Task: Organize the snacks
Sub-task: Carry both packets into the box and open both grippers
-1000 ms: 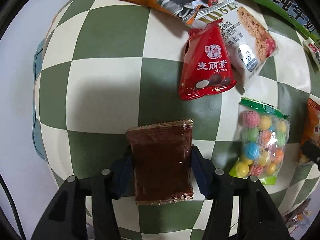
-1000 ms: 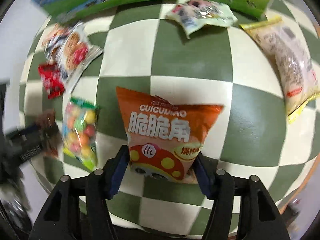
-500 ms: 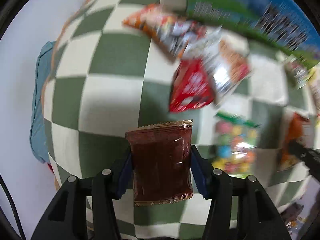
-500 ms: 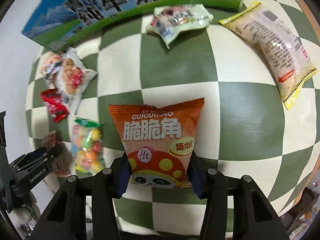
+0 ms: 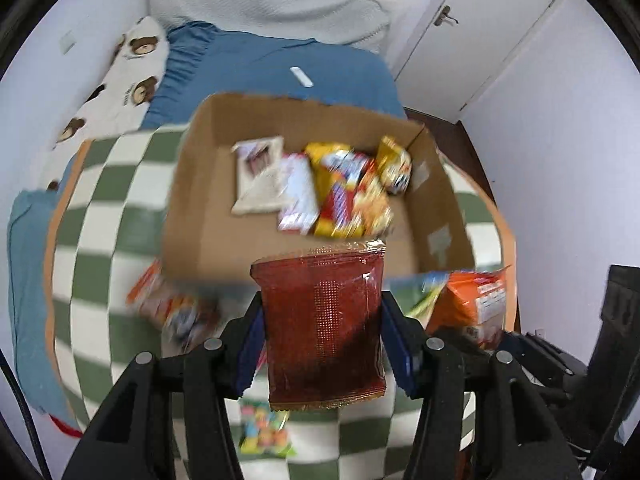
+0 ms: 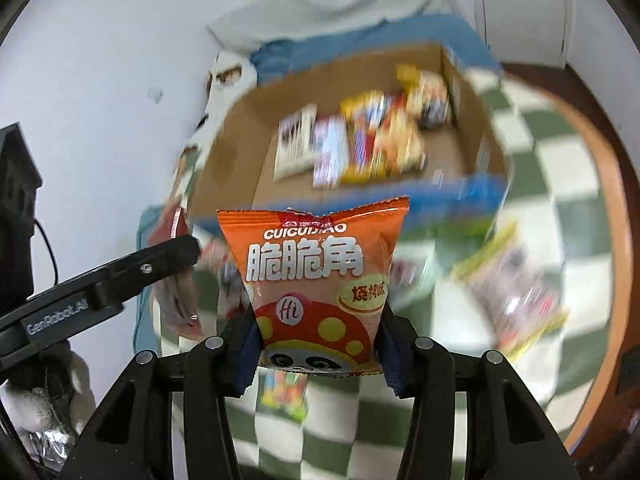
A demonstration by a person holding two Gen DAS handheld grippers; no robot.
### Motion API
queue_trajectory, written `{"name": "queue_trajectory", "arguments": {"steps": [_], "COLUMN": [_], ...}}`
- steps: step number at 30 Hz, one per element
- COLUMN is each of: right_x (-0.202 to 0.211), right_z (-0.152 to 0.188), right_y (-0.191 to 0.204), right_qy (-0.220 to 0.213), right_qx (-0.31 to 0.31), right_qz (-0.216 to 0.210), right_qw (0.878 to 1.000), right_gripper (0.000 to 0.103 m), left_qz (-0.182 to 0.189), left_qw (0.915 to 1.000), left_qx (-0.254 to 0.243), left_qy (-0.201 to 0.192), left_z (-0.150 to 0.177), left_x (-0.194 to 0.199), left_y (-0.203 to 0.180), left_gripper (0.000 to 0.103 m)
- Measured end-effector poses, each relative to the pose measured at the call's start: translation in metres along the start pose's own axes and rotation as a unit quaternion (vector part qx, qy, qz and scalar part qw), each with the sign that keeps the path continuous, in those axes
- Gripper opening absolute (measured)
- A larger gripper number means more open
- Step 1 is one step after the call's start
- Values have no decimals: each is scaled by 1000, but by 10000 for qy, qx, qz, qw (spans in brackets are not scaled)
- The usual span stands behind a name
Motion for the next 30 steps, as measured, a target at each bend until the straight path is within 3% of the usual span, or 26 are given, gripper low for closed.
{"name": "queue_trajectory", "arguments": {"steps": [5, 8, 16, 18, 19, 22, 25, 30], "right_x": [-9, -19, -66, -74, -77, -86, -90, -91], "right_z": [-74, -96, -121, -121, -120, -115, -113, -111], "right_y": [-22, -38, -70, -76, -78, -80, -81, -82], "right_qy": [10, 175, 853, 1027, 1107, 1375, 1465, 1428], "right_qx": [-115, -206, -349, -471, -496, -478, -434, -415], "right_qz": [331, 429, 646, 632, 621, 659, 766, 997], "right_qw": [9994, 9987, 9936, 9916, 9907, 9871, 9853, 9838], "right_gripper": [52, 52, 52, 53, 59, 87, 89, 92], "left_qz": [215, 285, 245, 302, 377, 293, 85, -156], "left_qw": [9981, 9945, 9852, 9816, 9796, 9811, 9843, 9870], "left_qx": [77, 193, 170, 139, 161, 70, -35, -60], "left_qy": [568, 985, 1689, 1880, 1968, 1909, 1765, 1596], "left_z": [-64, -84, -92, -86, -84, -81, -81, -84], "left_x": [-51, -85, -137, -145, -148, -151, -147, -138], "left_y": [-19, -25, -41, -43, -44, -45, -44, -37], "left_gripper": [52, 52, 52, 55, 59, 84, 95, 97]}}
Point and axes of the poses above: each gripper's, at about its wrist camera, not at the fingertips, and x roughly against the way its jaws point, y to its left, z to its underside, the point moved 1 cm from there along -x, roughly the way its jaws point, and after that the axes turned 15 degrees about -z, right-handed, at the moved point
